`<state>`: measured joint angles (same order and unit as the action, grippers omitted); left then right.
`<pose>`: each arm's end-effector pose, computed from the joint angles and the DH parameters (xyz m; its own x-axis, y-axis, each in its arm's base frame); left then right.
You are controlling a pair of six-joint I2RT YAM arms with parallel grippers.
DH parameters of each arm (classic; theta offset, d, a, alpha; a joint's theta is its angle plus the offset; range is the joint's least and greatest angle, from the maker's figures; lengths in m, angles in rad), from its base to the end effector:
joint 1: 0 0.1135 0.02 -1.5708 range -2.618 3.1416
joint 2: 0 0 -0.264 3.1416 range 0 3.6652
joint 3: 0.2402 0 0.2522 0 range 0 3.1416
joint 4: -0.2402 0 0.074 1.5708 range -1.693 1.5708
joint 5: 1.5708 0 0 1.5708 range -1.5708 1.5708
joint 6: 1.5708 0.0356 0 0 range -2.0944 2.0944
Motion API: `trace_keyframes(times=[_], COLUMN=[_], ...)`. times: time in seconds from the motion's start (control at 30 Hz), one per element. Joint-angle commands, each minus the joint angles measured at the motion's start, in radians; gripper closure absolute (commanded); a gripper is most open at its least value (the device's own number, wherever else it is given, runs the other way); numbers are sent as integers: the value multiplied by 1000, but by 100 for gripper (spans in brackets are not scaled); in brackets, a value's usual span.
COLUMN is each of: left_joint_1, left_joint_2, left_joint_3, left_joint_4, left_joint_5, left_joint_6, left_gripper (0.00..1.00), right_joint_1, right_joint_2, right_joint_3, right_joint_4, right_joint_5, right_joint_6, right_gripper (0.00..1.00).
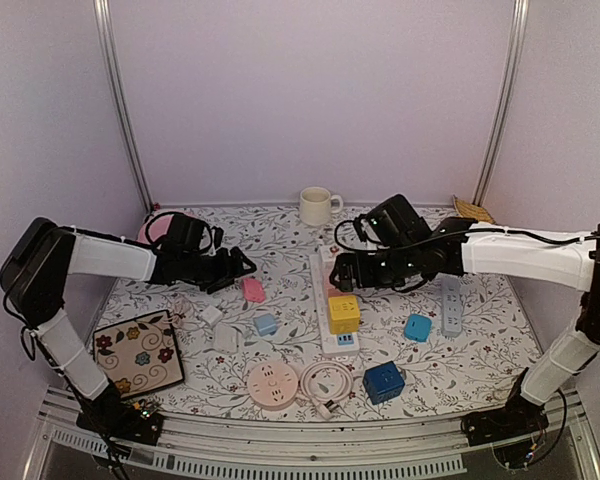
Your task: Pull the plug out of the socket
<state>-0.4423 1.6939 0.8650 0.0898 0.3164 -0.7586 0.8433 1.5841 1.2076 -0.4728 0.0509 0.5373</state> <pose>0.3042 -0.1563 0.1628 -0.8647 -0.3139 -0.3922 0.0273 0.7503 -0.6605 0.2313 0.2570 0.2610 -0.7993 -0.1290 -0.5870 -0.3660 0.8791 0.3052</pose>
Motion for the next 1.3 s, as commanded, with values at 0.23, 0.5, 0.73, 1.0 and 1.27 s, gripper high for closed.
trace_keyframes(times=[0.23, 0.5, 0.73, 1.0, 1.27], left_joint_1=[-78, -214, -285, -348, -356], left_joint_2=[-185, -224, -201, -140, -94], left_joint_3=[-87, -127, -188, -195, -195], left_joint_4=[19, 79, 187, 253, 295], left_joint_5=[-92, -105, -71, -71, -56], left_joint_6=[29, -41, -124, -156, -176], left_gripper=[17, 17, 17, 17, 17], right_joint_1=[150, 203, 204, 206, 205], right_joint_2=[69, 207, 276, 298, 306], right_joint_3=[-26, 77, 116, 78, 98], right_joint_4=[13, -47, -82, -87, -83], right_joint_5=[285, 349, 379, 386, 339], right_joint_6=[103, 138, 152, 181, 158], right_gripper=[1, 1, 3, 11, 25])
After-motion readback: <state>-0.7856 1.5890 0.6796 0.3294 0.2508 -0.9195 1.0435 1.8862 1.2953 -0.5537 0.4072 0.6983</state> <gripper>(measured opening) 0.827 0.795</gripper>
